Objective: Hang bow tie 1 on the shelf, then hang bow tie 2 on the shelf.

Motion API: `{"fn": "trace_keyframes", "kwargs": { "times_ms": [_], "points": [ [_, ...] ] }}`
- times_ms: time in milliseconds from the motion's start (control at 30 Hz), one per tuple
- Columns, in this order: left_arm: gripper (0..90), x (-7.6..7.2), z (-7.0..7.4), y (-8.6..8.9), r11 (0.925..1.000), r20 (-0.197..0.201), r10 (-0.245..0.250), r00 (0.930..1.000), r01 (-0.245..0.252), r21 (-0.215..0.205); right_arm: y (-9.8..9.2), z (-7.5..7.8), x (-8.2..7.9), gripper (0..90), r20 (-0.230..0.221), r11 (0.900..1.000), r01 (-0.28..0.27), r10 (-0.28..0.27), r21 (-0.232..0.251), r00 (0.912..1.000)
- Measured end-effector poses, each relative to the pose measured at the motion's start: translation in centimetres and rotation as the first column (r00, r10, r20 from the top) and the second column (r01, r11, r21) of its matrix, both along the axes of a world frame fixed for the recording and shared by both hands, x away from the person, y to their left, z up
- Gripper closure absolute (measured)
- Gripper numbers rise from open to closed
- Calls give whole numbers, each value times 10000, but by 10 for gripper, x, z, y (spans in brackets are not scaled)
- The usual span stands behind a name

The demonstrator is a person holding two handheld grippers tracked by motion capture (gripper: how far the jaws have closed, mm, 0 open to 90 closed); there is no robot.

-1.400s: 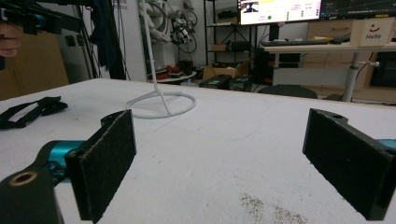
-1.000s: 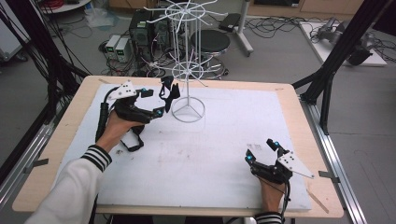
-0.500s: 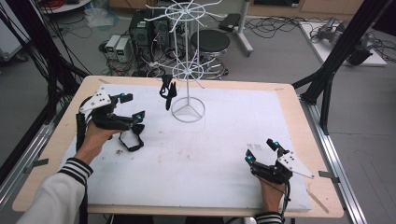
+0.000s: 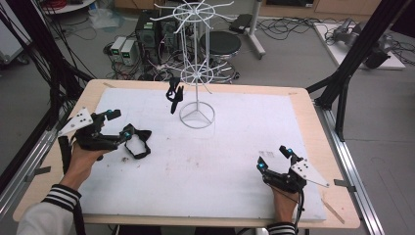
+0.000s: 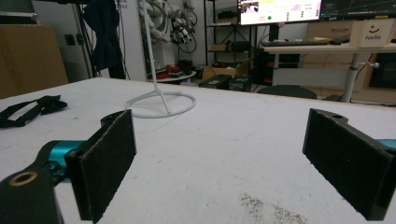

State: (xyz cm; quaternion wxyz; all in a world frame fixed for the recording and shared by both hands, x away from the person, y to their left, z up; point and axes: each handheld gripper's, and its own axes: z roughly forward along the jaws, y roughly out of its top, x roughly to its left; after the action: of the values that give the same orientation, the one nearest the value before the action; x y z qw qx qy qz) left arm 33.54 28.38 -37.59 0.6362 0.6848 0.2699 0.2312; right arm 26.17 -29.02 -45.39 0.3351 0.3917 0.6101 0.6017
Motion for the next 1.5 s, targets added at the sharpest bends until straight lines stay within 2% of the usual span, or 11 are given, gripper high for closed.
{"fn": "trace_keyframes", "kwargs": {
  "times_ms": [367, 533, 700, 1133, 1300, 1400, 1500],
  "points": [
    [131, -13, -18, 11, 9990, 228, 399, 9989, -403, 201, 0, 0, 0, 90, -23, 10000, -2, 2, 14, 10000],
    [131, -13, -24, 13, 9979, 150, 509, 9986, -514, 389, 0, 0, 0, 90, -13, 10000, 6, -6, -5, 10000],
    [131, -13, -21, 15, 9981, 212, 549, 9983, -555, 282, 0, 0, 0, 90, -11, 10000, 25, -25, 20, 10000],
    [131, -12, -22, 17, 9970, 7, 516, 9987, -516, 574, 0, 0, 0, 90, 23, 10000, 42, -42, -60, 10000],
    [131, -8, -19, 17, 9953, -54, 434, 9990, -428, 870, 1, 0, 0, 90, 5, 10000, 45, -45, -58, 10000],
    [131, -4, -17, 15, 9936, -230, 361, 9991, -334, 1080, 1, 0, 0, 90, -5, 10000, 45, -45, -51, 10000],
    [131, 0, -15, 13, 9898, -342, 227, 9992, -176, 1410, 0, 0, 0, 90, -25, 10000, 40, -40, -55, 10000]
  ]
}}
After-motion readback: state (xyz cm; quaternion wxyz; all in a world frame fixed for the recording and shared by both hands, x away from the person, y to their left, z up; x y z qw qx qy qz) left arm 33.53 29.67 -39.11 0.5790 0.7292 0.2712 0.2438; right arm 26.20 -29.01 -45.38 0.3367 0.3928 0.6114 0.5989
